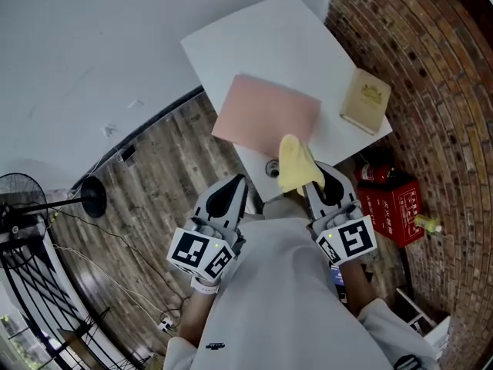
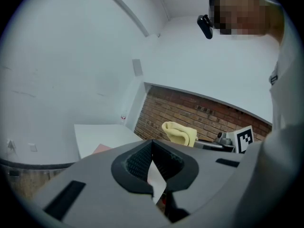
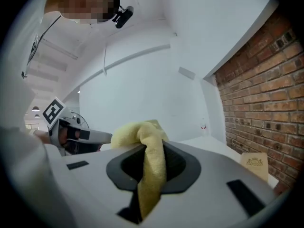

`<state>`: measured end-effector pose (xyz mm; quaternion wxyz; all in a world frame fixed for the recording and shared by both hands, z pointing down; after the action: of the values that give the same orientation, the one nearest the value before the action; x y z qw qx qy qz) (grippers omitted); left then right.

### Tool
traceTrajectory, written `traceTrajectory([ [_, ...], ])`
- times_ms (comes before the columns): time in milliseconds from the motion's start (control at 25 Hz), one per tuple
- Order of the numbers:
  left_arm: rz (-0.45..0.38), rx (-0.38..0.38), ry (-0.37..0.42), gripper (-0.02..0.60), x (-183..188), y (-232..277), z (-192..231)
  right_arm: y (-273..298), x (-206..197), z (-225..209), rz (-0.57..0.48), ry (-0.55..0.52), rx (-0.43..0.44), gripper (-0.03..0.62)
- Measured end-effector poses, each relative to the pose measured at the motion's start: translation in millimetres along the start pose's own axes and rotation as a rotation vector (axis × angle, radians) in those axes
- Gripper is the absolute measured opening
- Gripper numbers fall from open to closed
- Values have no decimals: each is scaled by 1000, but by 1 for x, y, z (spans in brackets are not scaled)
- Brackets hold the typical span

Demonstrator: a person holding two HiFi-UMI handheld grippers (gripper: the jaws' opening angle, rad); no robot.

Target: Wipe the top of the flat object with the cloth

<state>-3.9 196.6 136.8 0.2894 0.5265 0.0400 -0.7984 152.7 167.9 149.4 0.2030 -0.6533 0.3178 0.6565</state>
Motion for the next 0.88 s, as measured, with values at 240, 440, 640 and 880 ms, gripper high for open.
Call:
traceTrajectory([
  [240, 7, -27, 0, 18, 2, 13, 0, 15, 2, -13, 1, 75, 33, 46],
  [440, 15, -46, 21, 18, 9, 26, 7, 19, 2, -29, 12, 79, -15, 45],
  [640, 45, -57, 30, 18, 12, 46, 20, 28, 0, -43, 33, 52, -28, 46],
  [880, 117, -79, 33, 18, -1, 85, 31, 39, -15, -80, 66, 33, -84, 46],
])
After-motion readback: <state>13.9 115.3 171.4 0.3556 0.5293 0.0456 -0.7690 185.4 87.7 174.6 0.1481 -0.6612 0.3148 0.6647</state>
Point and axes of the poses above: the fingertips, and each gripper's own axes: y forward along the fingers, z to its left, x out of its top, the point moved 3 cm from there along -y, backward along the fingers, and after that the axes turned 6 degrees about -y, right-handed, at the moved point
